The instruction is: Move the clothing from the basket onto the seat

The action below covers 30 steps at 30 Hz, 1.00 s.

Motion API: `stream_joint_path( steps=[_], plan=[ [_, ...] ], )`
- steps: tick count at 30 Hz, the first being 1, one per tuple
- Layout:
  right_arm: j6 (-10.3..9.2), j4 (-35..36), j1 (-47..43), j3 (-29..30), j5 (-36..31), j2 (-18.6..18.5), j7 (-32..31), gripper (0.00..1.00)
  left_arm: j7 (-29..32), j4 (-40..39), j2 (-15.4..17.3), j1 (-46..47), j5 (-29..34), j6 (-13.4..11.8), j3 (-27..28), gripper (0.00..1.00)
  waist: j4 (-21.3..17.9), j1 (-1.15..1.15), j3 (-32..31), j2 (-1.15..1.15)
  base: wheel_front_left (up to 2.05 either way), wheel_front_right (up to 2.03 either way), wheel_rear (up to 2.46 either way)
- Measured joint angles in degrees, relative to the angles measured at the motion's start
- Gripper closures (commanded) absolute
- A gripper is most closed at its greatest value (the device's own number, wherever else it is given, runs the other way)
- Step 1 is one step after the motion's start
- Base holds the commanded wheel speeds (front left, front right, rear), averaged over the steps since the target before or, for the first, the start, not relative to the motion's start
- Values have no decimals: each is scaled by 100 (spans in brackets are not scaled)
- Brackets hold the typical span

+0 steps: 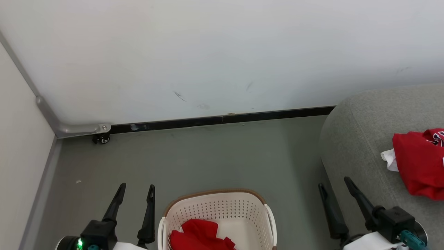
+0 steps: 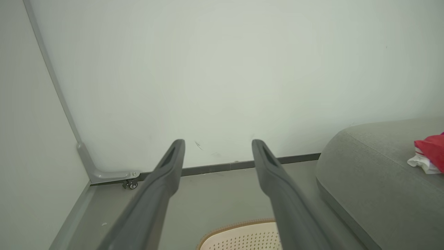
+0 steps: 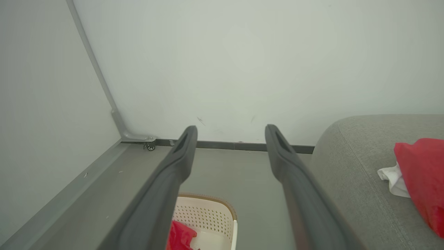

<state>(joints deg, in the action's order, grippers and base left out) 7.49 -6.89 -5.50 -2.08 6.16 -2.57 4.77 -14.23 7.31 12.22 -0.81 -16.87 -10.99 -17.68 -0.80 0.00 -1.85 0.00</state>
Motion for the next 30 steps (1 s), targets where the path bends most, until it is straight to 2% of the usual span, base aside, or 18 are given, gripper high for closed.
stream_joint_path(
  steps=[7,19,30],
  plan=[
    [0,177,-38,-16,8,2,-58,0,0,3,7,-14,94,51,-29,0,-74,0,55,0,0,0,0],
    [0,517,-45,152,-7,8,-100,0,0,36,82,5,265,287,-146,0,-179,0,224,0,0,0,0],
    [0,833,-41,267,-14,11,-100,0,0,263,238,433,470,503,-349,0,-299,0,515,0,0,0,0]
  ],
)
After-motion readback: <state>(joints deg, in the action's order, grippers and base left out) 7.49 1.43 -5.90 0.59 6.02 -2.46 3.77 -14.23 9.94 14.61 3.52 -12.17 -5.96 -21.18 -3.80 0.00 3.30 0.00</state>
